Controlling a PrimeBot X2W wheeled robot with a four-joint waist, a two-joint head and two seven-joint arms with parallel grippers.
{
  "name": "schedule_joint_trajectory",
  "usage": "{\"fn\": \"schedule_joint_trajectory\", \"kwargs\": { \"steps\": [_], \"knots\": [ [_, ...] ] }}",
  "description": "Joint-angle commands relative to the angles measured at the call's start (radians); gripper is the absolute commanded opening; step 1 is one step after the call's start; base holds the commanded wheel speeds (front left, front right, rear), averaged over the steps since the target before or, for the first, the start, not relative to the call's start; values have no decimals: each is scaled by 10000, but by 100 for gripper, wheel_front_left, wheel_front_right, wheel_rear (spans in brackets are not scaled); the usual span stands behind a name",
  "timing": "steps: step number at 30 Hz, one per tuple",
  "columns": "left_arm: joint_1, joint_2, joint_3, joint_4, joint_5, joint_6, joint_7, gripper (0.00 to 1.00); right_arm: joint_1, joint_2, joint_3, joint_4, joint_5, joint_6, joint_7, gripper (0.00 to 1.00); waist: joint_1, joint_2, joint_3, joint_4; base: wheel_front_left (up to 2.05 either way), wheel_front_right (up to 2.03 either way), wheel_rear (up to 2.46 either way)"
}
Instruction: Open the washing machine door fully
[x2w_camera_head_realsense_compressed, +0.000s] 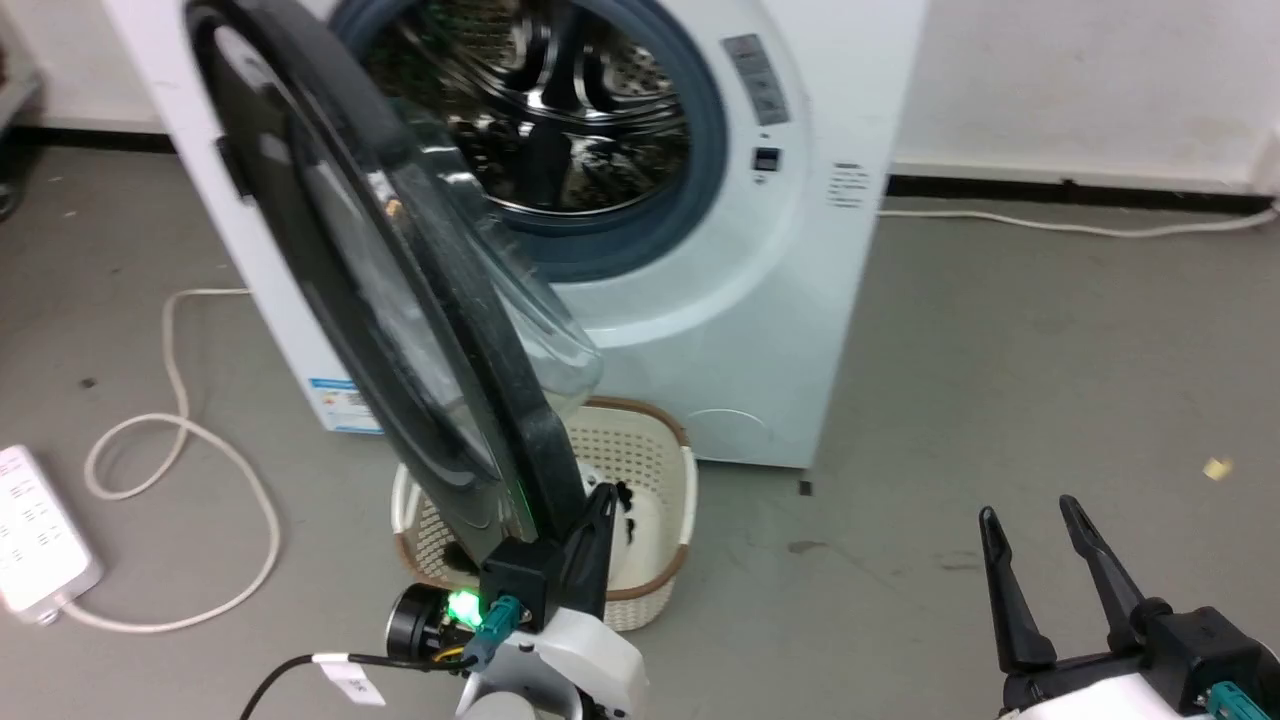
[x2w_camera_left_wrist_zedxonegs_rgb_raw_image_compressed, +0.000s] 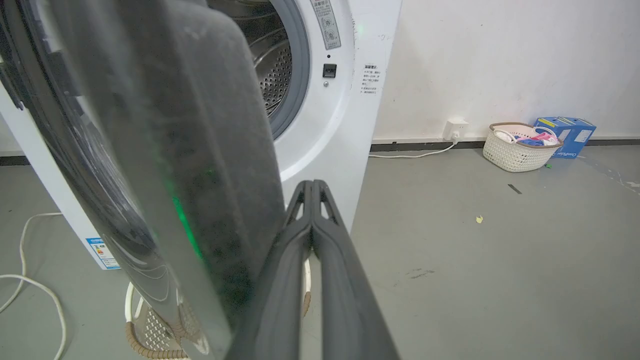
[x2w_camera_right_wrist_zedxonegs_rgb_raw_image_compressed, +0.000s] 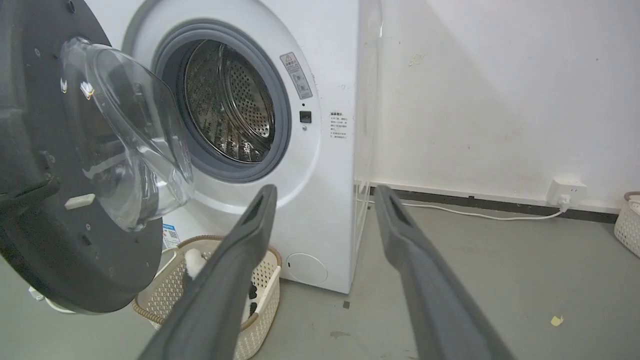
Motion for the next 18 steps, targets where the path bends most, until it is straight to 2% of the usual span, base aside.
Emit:
{"fn": "schedule_joint_trajectory", "kwargs": {
  "steps": [1, 10, 18],
  "knots": [
    [-72, 95, 128, 95, -64, 15, -69, 0, 78, 39, -3, 14, 74, 8, -45, 100, 0, 0, -67, 264, 0, 0, 0],
    [289, 371, 428, 27, -249, 130, -210, 0, 167, 39, 83, 75, 180, 8, -45, 100, 0, 0, -230, 1682, 0, 0, 0],
    [884, 1146, 1294, -459, -597, 437, -251, 0, 192, 39, 123, 140, 250, 8, -45, 100, 0, 0, -45, 2913, 0, 0, 0]
  ]
}}
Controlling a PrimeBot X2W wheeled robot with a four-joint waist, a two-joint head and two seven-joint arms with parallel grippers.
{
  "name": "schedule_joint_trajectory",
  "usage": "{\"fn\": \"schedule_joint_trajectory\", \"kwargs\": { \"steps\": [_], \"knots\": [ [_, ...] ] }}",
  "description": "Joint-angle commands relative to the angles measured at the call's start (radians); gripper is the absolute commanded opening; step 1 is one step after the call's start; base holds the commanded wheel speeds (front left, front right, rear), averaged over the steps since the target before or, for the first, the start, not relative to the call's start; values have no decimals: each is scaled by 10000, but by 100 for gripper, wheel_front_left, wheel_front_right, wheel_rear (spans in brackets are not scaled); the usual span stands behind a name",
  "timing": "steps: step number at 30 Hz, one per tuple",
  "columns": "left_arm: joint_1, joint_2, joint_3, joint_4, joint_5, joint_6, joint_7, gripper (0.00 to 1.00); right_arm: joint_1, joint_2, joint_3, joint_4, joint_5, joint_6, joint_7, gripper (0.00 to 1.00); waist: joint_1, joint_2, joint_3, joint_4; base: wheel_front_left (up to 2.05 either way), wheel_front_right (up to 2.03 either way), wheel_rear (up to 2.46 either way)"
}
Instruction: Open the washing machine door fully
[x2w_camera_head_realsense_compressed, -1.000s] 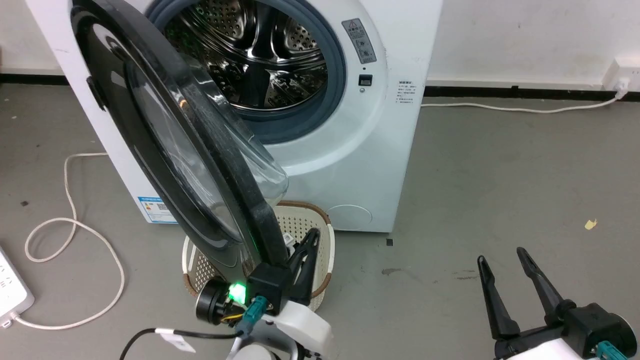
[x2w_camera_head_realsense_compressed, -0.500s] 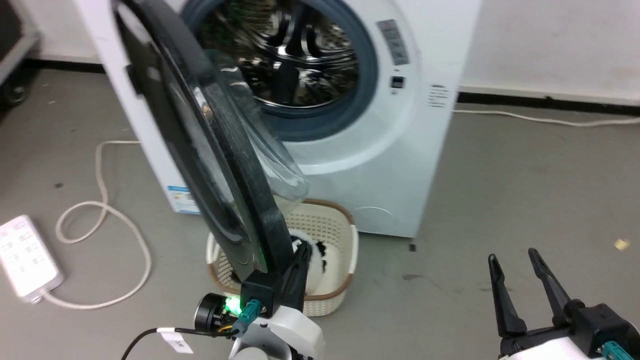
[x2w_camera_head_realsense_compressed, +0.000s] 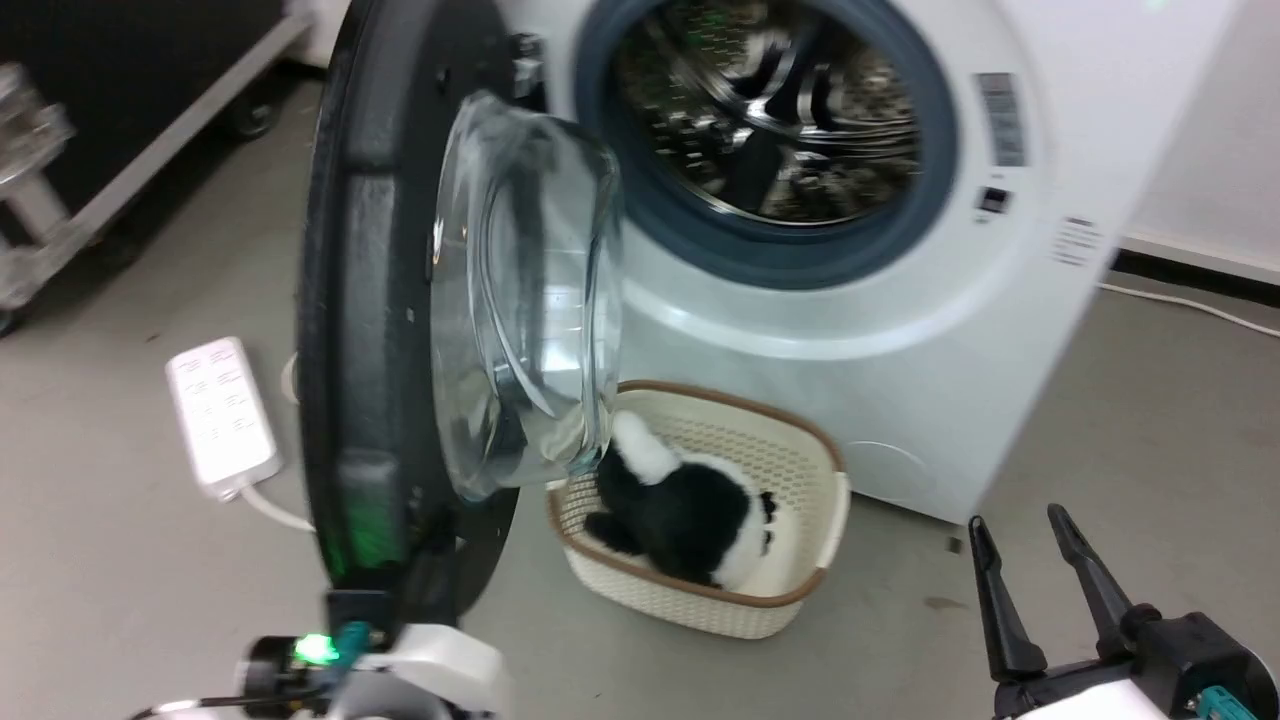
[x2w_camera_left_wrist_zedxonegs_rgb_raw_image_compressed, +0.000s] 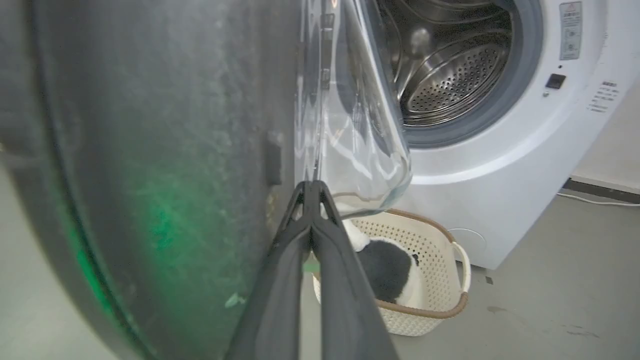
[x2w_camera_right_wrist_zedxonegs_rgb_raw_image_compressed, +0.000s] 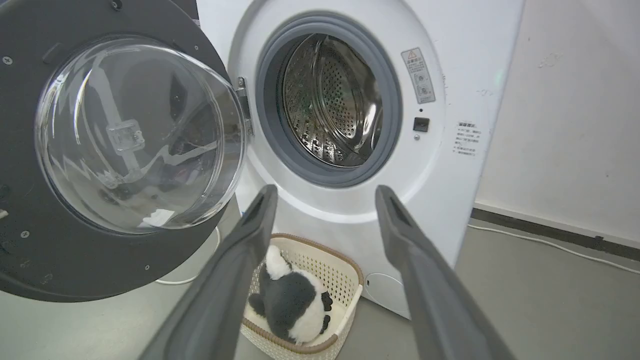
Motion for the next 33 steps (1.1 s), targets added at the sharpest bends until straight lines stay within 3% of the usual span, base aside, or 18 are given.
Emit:
{"fn": "schedule_joint_trajectory", "kwargs": {
  "steps": [1, 4, 9, 21, 27, 33],
  "knots": [
    [78, 99, 136, -107, -74, 84, -81, 0, 113, 32, 33, 45, 93, 8, -45, 100, 0, 0, 183, 441, 0, 0, 0],
    [-87, 622, 824, -368, -418, 166, -50, 0, -28, 32, 133, 30, 7, 8, -45, 100, 0, 0, 631, 889, 0, 0, 0],
    [-526, 1216, 1495, -266, -801, 93, 77, 0, -252, 32, 190, 15, -244, 8, -42, 100, 0, 0, 1237, 975, 0, 0, 0],
    [-2125, 2598, 2648, 1112, -1422, -316, 116, 0, -895, -199, 234, -381, -675, 8, 323, 100, 0, 0, 2628, 562, 0, 0, 0],
    [-2706, 3170, 3198, 1995, -1716, -366, 100, 0, -964, -296, 131, -493, -660, 8, 407, 100, 0, 0, 2848, 342, 0, 0, 0],
    [-2677, 3389, 3226, 2341, -1564, -567, -48, 0, -910, -362, 76, -472, -638, 8, 373, 100, 0, 0, 2645, 171, 0, 0, 0]
  ]
}}
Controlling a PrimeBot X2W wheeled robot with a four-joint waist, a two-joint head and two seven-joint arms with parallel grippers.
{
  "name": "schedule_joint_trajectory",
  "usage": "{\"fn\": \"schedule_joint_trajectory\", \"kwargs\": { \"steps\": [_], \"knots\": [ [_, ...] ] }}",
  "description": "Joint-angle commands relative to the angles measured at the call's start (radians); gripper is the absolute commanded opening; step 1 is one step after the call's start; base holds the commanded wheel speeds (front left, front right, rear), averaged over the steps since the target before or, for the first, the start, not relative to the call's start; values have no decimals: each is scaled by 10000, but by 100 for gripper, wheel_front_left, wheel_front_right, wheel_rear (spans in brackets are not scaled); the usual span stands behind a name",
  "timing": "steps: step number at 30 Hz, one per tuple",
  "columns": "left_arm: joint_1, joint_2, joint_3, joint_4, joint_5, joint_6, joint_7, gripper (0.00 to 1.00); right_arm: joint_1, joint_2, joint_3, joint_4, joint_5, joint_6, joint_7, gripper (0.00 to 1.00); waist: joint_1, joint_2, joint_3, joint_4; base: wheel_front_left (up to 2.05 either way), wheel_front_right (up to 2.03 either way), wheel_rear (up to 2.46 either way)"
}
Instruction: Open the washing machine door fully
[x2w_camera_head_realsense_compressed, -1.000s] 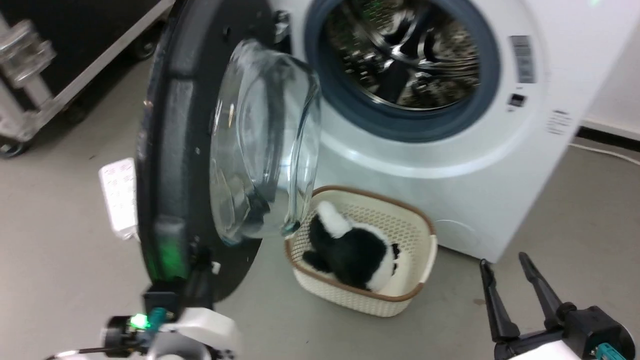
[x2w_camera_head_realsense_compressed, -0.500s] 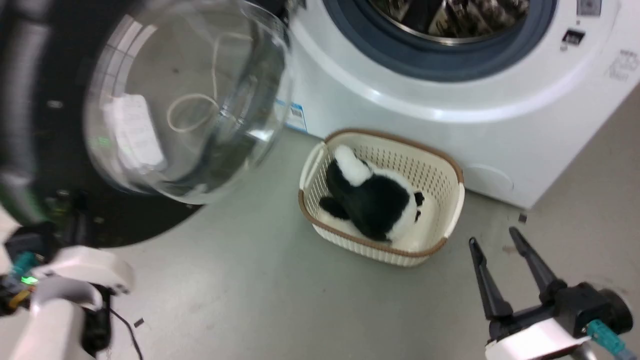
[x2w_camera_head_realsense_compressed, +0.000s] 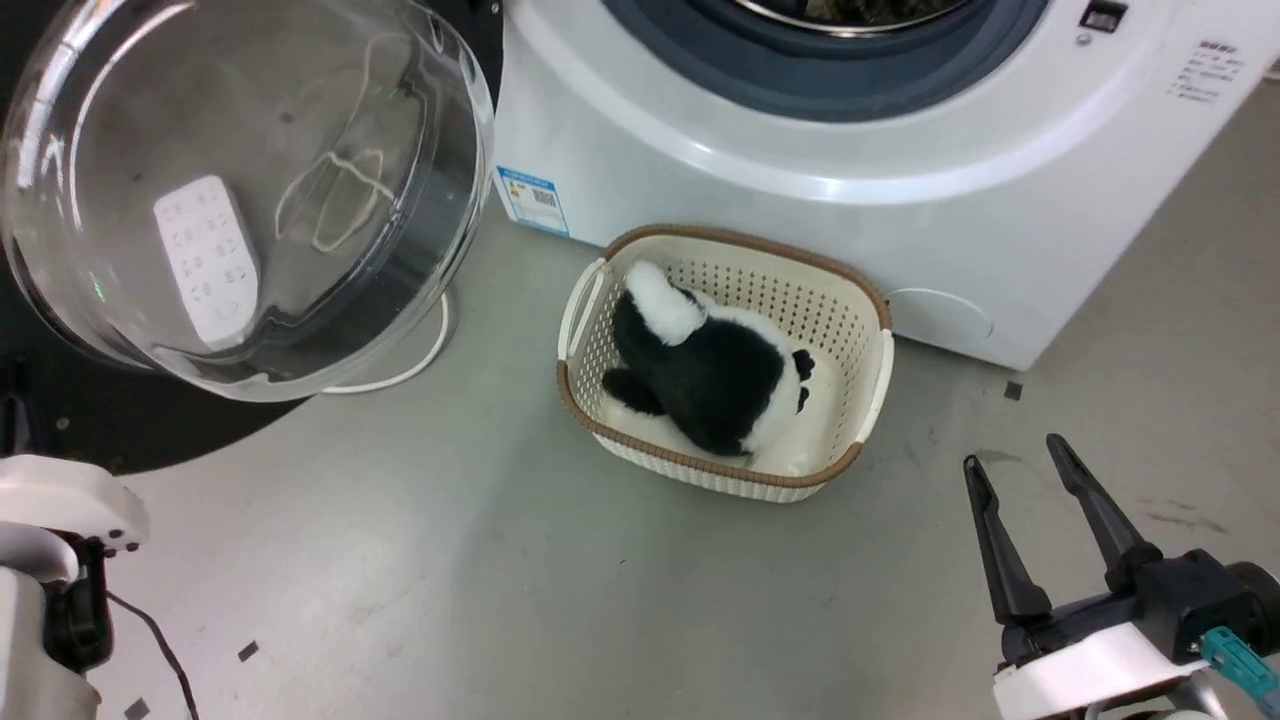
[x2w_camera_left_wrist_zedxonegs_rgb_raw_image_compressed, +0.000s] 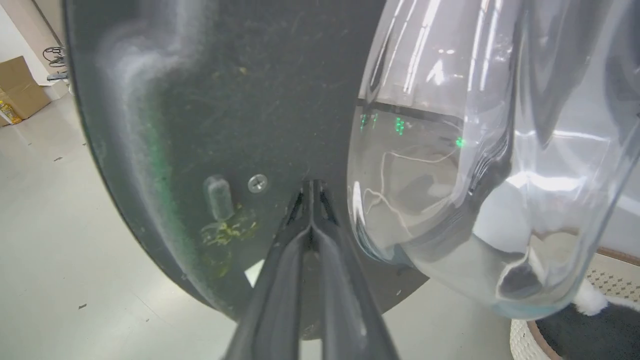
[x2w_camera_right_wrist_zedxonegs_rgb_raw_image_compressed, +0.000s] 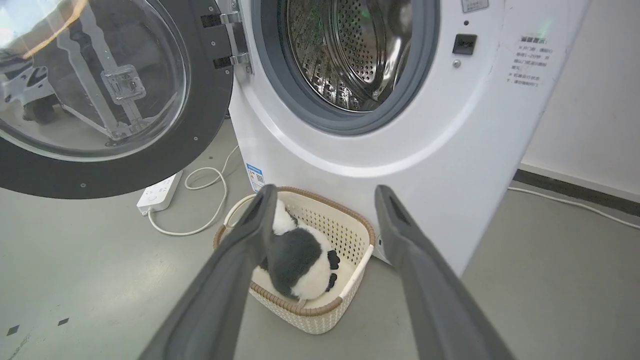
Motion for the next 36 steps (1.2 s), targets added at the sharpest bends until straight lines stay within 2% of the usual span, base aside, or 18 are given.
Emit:
{"fn": "schedule_joint_trajectory", "kwargs": {
  "steps": [1, 5, 8, 15, 19, 20, 23, 35, 36],
  "knots": [
    [75, 40, -26, -12, 118, -56, -79, 0, -18, -99, -67, -25, -3, 8, -12, 100, -1, 0, -151, -55, 0, 0, 0],
    [535, -144, -71, -535, 319, -82, -126, 0, 83, -82, -317, 47, 10, 8, -128, 100, -1, 0, -649, -200, 0, 0, 0],
    [1033, -508, -78, -1489, 533, -69, -135, 0, 126, 4, -531, 66, 1, 8, -230, 100, -1, 0, -1132, -362, 0, 0, 0],
    [2589, -1729, -267, -4037, 1152, -5, -139, 0, 321, 210, -922, 35, -135, 8, -374, 100, -1, 0, -2292, -919, 0, 0, 0],
    [3497, -2247, -503, -5071, 1518, 63, -140, 0, 514, 279, -854, 20, -166, 8, -398, 100, -1, 0, -2798, -1377, 0, 0, 0],
    [3970, -2527, -786, -5594, 1843, 87, -140, 0, 674, 301, -734, 39, -157, 8, -405, 100, -1, 0, -2946, -1669, 0, 0, 0],
    [4252, -2835, -1053, -5789, 2000, 131, -140, 0, 809, 312, -625, 62, -161, 8, -408, 100, -1, 0, -3030, -1898, 0, 0, 0],
    [4930, -3308, -2090, -5333, 2751, 127, -141, 0, 1180, 319, -494, 63, 162, 8, -410, 100, -1, 0, -3186, -2389, 0, 0, 0],
    [4960, -3358, -2145, -5279, 2814, 162, -141, 60, 1182, 320, -478, 70, 172, 8, -410, 100, -1, 0, -3181, -2400, 0, 0, 0]
  ]
}}
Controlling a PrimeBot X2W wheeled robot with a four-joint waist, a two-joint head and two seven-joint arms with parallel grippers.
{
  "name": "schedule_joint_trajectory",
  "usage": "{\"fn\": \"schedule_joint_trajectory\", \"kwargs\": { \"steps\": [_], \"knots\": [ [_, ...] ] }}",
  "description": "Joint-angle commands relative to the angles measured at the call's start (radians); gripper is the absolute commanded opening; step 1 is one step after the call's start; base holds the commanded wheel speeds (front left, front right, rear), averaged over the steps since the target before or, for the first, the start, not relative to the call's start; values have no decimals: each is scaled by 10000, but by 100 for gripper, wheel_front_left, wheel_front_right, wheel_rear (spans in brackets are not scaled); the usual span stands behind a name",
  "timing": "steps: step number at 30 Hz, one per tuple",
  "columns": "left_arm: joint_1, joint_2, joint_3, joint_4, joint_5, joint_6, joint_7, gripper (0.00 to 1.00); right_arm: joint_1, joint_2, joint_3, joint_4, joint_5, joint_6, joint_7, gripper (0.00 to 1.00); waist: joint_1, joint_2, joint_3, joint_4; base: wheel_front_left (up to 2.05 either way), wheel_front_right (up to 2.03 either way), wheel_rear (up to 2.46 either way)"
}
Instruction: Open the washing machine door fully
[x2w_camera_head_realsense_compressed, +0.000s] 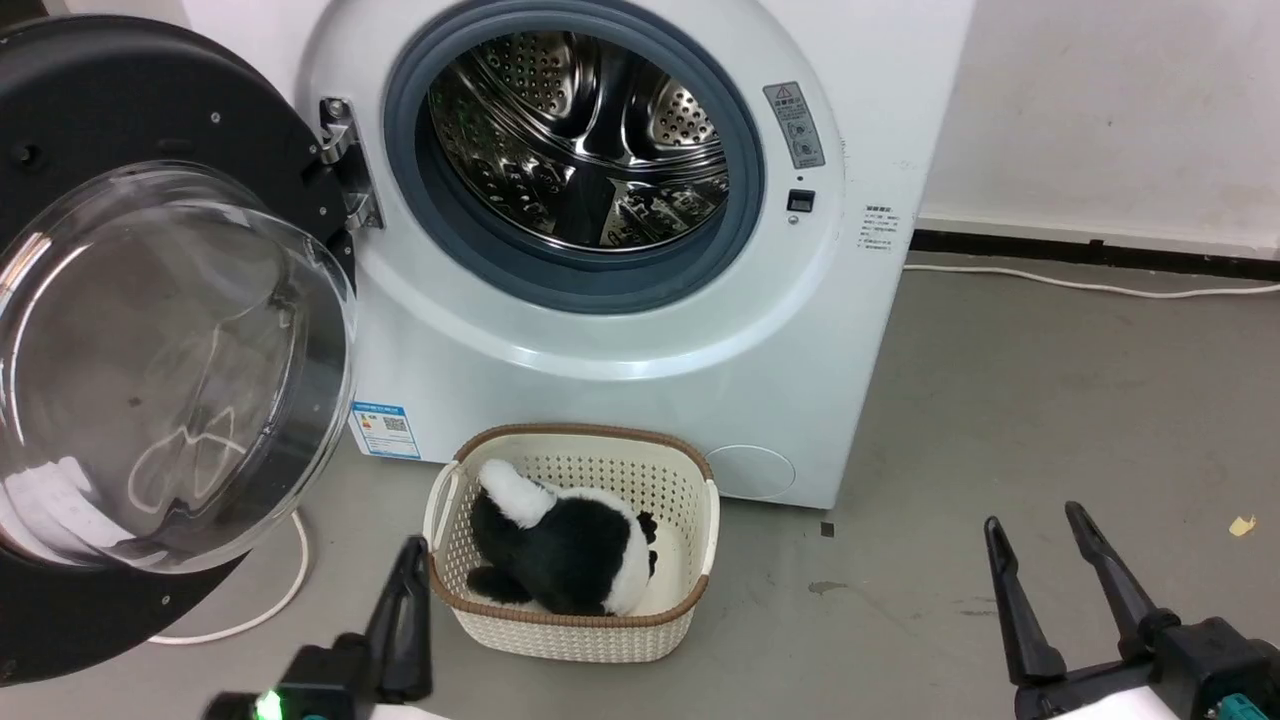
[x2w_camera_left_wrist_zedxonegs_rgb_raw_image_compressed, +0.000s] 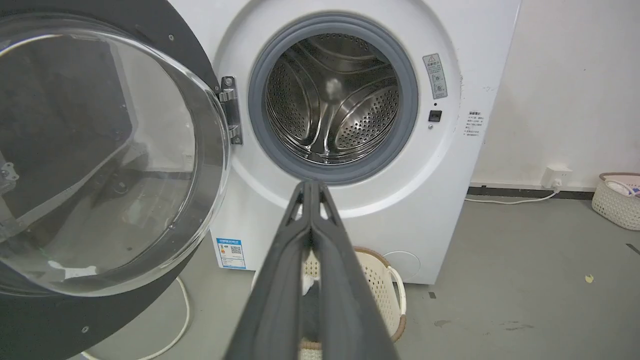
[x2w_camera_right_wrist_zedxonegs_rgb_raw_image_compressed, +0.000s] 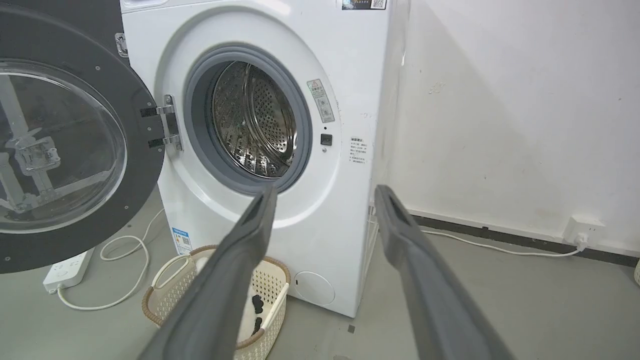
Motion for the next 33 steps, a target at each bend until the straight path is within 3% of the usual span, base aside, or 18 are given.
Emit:
{"fn": "schedule_joint_trajectory", "kwargs": {
  "steps": [1, 19, 20, 33],
  "knots": [
    [218, -137, -74, 203, 11, 45, -43, 100, 155, 49, 49, 31, 69, 8, -44, 100, 0, 0, 9, -7, 0, 0, 0],
    [-86, -299, -111, 749, 356, -71, -43, 100, 45, 50, 47, 209, 295, 8, -45, 100, 0, 0, 81, 20, 0, 0, 0],
    [48, -245, -147, 758, 270, -61, 7, 0, -9, 2, 48, 199, 247, 0, 7, 0, 0, 0, 81, 20, 0, 0, 0],
    [3, -292, -23, 681, 367, -167, 206, 0, -70, 4, 77, 187, 194, 1, 194, 0, 0, 0, 120, -9, 0, 0, 0]
  ]
}}
